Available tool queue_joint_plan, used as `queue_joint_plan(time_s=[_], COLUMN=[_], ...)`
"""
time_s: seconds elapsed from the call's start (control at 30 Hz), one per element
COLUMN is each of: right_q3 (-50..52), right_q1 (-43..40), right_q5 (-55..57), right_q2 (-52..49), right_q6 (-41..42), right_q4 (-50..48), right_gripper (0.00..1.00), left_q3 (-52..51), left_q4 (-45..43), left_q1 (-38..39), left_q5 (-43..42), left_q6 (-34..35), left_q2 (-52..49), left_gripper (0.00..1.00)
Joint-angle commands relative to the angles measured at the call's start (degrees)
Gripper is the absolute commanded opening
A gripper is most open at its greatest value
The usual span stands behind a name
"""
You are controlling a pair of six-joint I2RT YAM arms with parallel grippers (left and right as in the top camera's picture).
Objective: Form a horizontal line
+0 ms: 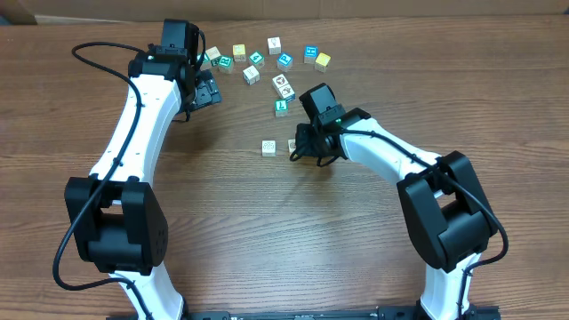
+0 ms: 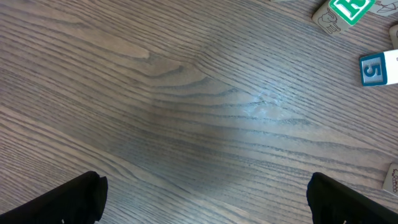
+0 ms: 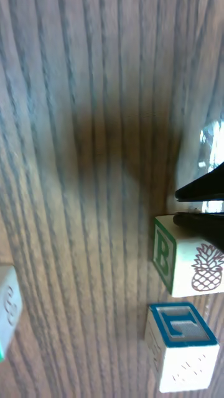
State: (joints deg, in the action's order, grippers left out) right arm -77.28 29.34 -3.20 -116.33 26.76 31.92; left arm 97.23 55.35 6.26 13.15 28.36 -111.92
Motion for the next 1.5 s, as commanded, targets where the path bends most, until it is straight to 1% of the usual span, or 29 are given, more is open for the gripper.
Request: queue_joint_plan(time_s=[0.0,0.57,1.03,1.17,1.47], right_q3=[0.17,0.17,0.17,0.17,0.17], right_q1=[1.42,1.88,1.88,1.88,2.1], right_q5=[-0.98,2.03,0.37,-3.96,-2.89], right_q2=[-0.61,-1.62,-2.54,-2.54,-2.54], right_q6=[0.04,0.04,-0.52,-3.21,-3.19], right_q4=[-0.26,-1.05,-2.27,-3.02,-4.02], right_gripper=[0.04,0.05,0.04,0.04,0.04], left_q3=[1.36,1.36,1.36,1.36,1.36], left_q4=[0.09,0.09,0.09,0.09,0.09], left_q1=[0.13,0.13,0.13,0.13,0.13], left_q5=[0.76,0.76,0.76,0.76,0.76], left_q6=[-0.07,-0.07,-0.07,-0.09,-0.07], left_q2=[-0.74,-0.74,-0.74,-0.74,-0.74], left_gripper=[1.0,1.0,1.0,1.0,1.0])
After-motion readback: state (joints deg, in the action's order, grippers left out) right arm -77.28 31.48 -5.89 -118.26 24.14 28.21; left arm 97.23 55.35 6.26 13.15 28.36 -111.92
